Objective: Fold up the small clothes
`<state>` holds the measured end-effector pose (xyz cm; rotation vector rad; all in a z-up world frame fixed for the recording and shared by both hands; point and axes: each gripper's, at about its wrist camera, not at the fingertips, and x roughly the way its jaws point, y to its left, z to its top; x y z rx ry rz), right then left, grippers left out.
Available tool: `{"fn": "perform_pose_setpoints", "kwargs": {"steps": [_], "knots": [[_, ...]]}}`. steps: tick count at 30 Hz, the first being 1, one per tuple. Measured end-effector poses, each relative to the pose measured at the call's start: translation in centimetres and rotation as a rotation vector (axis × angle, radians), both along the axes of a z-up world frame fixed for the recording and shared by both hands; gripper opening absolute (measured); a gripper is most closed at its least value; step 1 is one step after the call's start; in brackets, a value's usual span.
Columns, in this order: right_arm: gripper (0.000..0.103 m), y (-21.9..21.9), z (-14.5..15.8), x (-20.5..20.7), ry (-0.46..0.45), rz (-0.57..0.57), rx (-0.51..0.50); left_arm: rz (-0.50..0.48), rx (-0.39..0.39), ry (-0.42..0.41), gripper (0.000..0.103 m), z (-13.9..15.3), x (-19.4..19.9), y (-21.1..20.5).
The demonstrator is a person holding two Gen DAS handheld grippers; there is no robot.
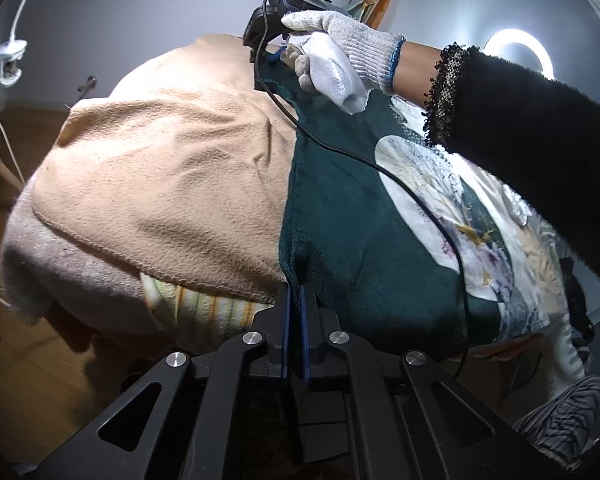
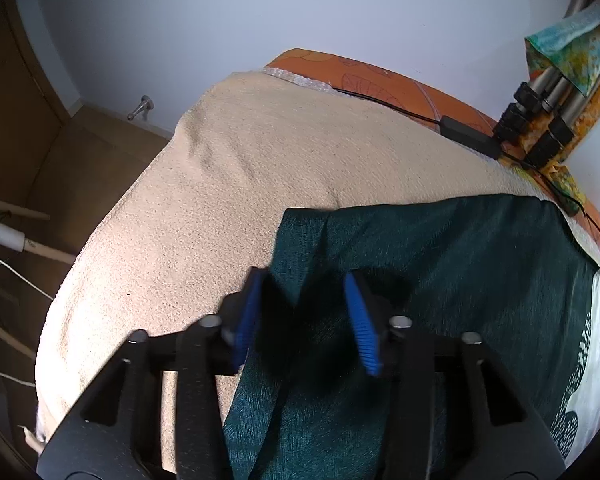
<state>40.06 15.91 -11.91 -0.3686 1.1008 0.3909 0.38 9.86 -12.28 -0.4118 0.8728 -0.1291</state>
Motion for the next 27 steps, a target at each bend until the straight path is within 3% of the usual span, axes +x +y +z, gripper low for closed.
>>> {"fn": "perform_pose_setpoints", "kwargs": {"steps": [3, 5, 17, 27], "knots": [[0.009, -0.3, 0.2, 0.2, -0.002, 0.005, -0.003, -0.004, -0.035, -0.008, 0.002, 0.0, 0.0, 0.0], [0.005, -0.8, 0.5, 0.2, -0.002, -0.006, 0.015, -0.010, -0.038, -0.020, 0.001, 0.3, -0.2, -0.2], [0.004, -6.9, 4.9, 0.4, -0.036, -0.055, 0.187, -0.077, -0.072, -0.096, 0.001, 2.1, -0.8, -1.9], [0.004, -16.3, 8.7, 0.3, -0.096, -0.103, 0.309, -0.218, -0.055, -0.139, 0.001, 3.8, 0.0, -6.8]]}}
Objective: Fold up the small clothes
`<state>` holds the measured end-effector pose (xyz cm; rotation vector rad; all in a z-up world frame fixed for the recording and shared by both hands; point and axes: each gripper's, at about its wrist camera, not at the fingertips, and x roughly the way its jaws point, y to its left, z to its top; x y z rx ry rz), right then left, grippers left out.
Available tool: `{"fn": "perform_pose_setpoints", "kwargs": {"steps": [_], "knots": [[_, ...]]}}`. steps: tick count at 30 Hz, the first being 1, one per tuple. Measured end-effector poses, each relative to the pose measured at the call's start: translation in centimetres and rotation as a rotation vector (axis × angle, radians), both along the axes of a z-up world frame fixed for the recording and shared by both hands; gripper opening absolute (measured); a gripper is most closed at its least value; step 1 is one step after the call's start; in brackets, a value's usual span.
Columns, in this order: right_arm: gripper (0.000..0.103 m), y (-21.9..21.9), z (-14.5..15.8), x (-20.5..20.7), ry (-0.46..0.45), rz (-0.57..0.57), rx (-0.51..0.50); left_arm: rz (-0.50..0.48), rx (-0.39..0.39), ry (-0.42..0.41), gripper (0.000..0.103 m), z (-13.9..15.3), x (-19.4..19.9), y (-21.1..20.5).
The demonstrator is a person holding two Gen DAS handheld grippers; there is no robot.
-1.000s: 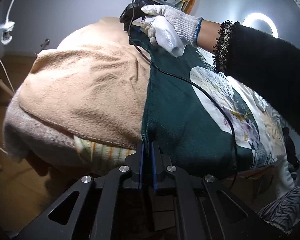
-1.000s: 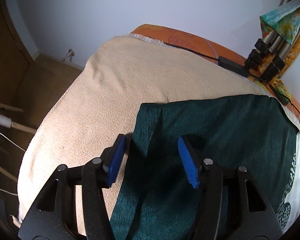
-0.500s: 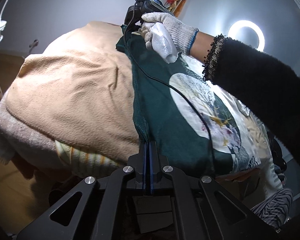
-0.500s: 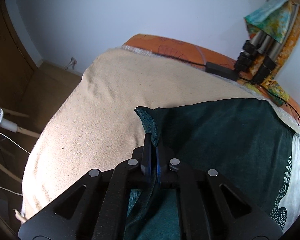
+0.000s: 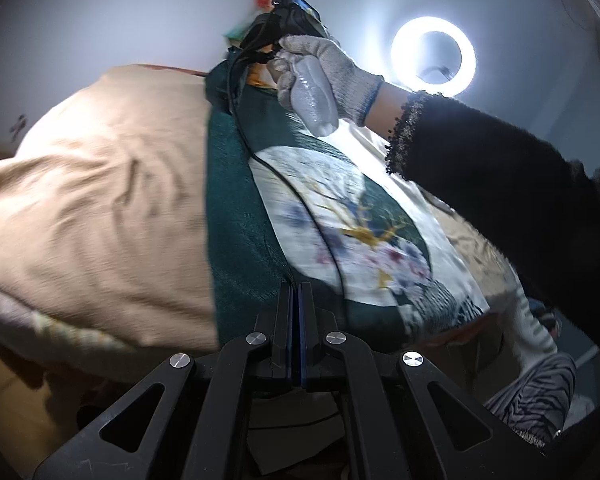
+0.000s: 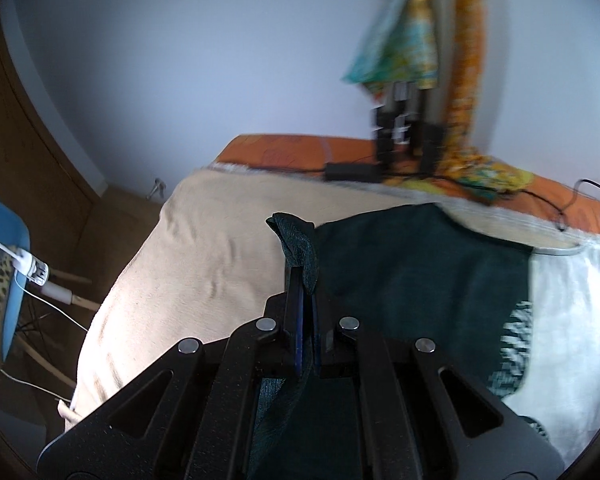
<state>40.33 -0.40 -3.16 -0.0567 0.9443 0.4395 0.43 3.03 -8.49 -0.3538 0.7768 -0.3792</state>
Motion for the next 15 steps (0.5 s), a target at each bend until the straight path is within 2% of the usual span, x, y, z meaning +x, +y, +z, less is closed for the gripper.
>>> {"fn": "perform_pose_setpoints", "kwargs": {"steps": [8, 15], "knots": [[0.004, -8.9, -0.5, 1.1, 0.029, -0.113, 0.004, -0.080, -0.008, 0.037, 0.001, -0.3, 1.7, -3.6], [0.004, -11.4, -2.3, 3.1, 0.030, -0.149, -0.032, -0.117, 0.002, 0.063, 0.001, -0.7, 2.9, -6.0]]}}
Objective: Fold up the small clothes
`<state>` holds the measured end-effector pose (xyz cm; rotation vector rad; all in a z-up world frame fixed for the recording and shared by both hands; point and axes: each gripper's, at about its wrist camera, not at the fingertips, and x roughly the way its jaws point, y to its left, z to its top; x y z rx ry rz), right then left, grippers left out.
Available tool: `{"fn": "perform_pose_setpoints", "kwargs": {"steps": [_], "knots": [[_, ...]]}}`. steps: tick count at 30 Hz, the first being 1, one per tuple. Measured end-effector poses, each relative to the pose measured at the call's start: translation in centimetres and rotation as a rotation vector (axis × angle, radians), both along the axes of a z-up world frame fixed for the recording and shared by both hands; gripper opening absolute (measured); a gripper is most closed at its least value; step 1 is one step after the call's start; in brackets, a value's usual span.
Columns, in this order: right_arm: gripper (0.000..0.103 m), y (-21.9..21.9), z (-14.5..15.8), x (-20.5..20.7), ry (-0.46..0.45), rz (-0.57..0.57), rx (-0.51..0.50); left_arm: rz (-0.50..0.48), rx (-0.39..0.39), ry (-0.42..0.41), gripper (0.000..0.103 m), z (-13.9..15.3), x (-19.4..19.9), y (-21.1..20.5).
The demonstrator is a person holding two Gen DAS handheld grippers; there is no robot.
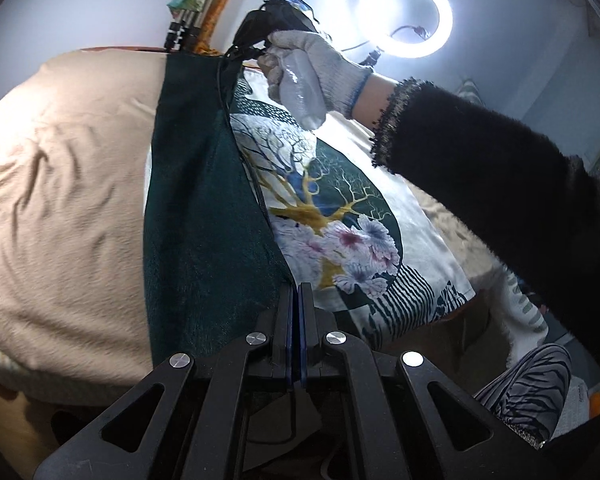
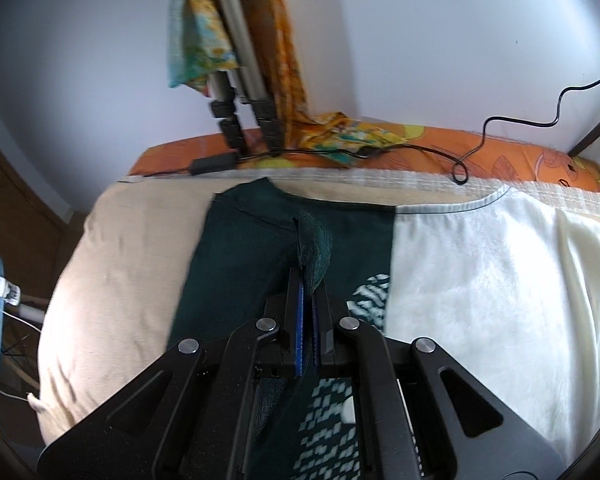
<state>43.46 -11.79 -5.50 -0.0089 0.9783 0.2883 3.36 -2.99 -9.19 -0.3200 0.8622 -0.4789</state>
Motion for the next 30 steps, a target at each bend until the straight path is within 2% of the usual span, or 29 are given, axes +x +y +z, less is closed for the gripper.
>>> {"fn": "perform_pose_setpoints", "kwargs": {"steps": [6, 7, 8, 9, 10, 11, 14, 19, 23, 27, 30], "knots": [[0.004, 0.0, -1.1, 1.0, -0.004, 0.003, -0.060, -0.051, -0.024, 0.039, 0.001, -0.7, 0.8, -1.9], [0.007, -0.1, -1.3, 1.0, 0.004, 0.003, -0.071, -0.065, -0.027, 0.054, 0.002, -0.7, 0.9, -2.2], [0.024, -0.2, -1.4, 1.1, 0.009, -0.001, -0.085, -0.077, -0.031, 0.060, 0.003, -0.7, 0.9, -2.4], [0.053, -0.5, -1.3, 0.9, 0.003, -0.010, -0.103, -0.090, -0.033, 0.058, 0.007, -0.7, 0.8, -2.6], [0.064, -0.7, -1.1, 0.6, -0.013, -0.016, -0.113, -0.099, -0.028, 0.048, 0.009, -0.5, 0.6, -2.8], [0.071, -1.2, -0.5, 0.0, -0.039, -0.017, -0.123, -0.103, -0.017, 0.032, 0.010, -0.3, 0.3, -2.8], [0.071, -2.8, 0.9, -1.1, -0.054, -0.016, -0.151, -0.122, -0.006, 0.000, 0.011, 0.3, -0.7, -2.7], [0.071, -7.0, 4.9, -5.0, -0.093, -0.022, -0.144, -0.157, -0.032, -0.036, 0.020, 1.1, -2.8, -1.7], [0.071, -10.4, 8.0, -9.0, -0.126, -0.042, -0.170, -0.198, -0.028, -0.082, 0.020, 1.9, -4.8, -1.4], [0.071, -13.4, 10.5, -15.0, -0.132, -0.045, -0.095, -0.212, 0.004, -0.143, 0.020, 2.6, -6.9, -1.1], [0.071, -14.5, 10.7, -20.1, -0.106, -0.021, -0.024, -0.176, 0.020, -0.139, 0.020, 2.3, -7.7, -0.1]]}}
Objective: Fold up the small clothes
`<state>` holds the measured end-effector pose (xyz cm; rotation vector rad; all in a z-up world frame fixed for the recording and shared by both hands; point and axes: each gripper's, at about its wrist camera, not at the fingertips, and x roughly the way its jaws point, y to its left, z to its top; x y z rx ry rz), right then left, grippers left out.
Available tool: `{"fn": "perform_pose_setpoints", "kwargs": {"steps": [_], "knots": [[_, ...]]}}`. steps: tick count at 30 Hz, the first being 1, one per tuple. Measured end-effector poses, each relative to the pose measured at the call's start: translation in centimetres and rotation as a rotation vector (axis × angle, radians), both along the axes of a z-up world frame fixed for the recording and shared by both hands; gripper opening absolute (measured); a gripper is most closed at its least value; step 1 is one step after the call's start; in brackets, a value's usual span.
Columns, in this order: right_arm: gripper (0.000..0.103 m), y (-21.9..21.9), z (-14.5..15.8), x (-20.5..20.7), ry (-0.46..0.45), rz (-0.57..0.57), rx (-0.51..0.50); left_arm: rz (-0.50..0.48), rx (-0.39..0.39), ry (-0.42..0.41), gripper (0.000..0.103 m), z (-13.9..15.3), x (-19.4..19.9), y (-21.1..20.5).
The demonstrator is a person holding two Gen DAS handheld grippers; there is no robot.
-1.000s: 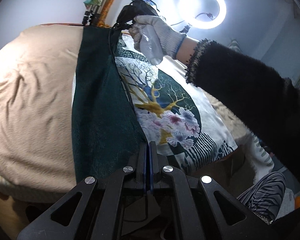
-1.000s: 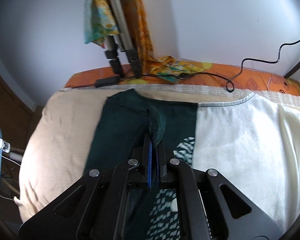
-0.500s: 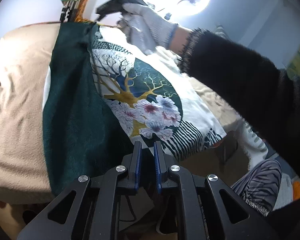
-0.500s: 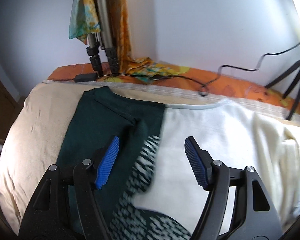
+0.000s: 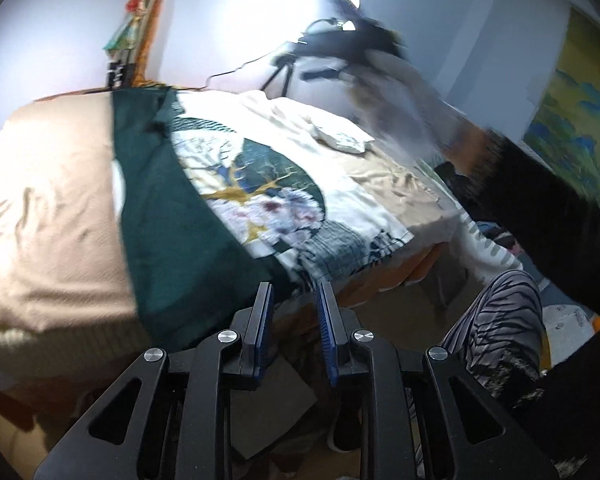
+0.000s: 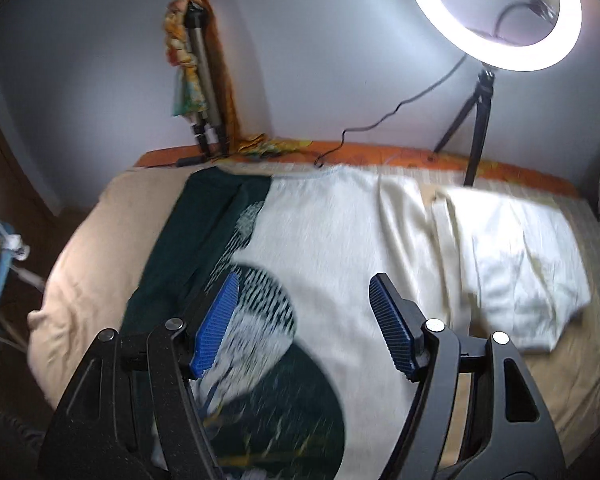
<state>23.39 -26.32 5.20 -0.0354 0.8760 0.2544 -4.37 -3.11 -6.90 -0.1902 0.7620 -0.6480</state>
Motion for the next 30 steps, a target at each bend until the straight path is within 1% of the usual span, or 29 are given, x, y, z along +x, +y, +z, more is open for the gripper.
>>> {"fn": "perform_pose_setpoints", "kwargs": {"steps": [2, 4, 7, 8, 9, 12, 18, 21, 24, 30], "knots": [[0.071, -0.3, -0.6, -4.0, 0.006, 0.027, 0.020, 0.041, -0.006, 0.024, 0.020, -0.6, -0.1, 1.0], [0.070, -0.3, -1.3, -7.0, 0.009, 0.045, 0.034, 0.093, -0.002, 0.050, 0.020, -1.2, 0.1, 2.1], [0.068, -0.9, -2.5, -10.8, 0.018, 0.056, 0.063, 0.161, 0.010, 0.072, 0.020, -2.0, 0.5, 3.6], [0.065, -1.2, -2.9, -11.7, 0.026, 0.056, 0.075, 0.176, 0.015, 0.079, 0.020, -2.2, 0.7, 3.8], [0.061, -1.6, -3.1, -12.4, 0.030, 0.052, 0.082, 0.187, 0.019, 0.083, 0.020, -2.3, 0.8, 4.0], [0.059, -3.1, -3.3, -14.1, 0.011, 0.020, 0.096, 0.212, 0.031, 0.090, 0.020, -2.5, 1.3, 4.2], [0.059, -8.9, -2.8, -15.6, -0.026, -0.116, 0.131, 0.214, 0.111, 0.011, 0.020, -1.3, 2.0, 1.8], [0.059, -12.1, -2.6, -16.6, -0.035, -0.177, 0.155, 0.178, 0.130, -0.029, 0.020, -0.6, 3.1, -0.9], [0.059, -14.8, -2.2, -17.9, -0.052, -0.228, 0.160, 0.111, 0.148, -0.067, 0.020, -0.1, 4.0, -4.7], [0.059, -20.9, -0.5, -20.5, -0.100, -0.335, 0.260, -0.067, 0.175, -0.127, 0.020, 0.0, 4.9, -14.2]]}}
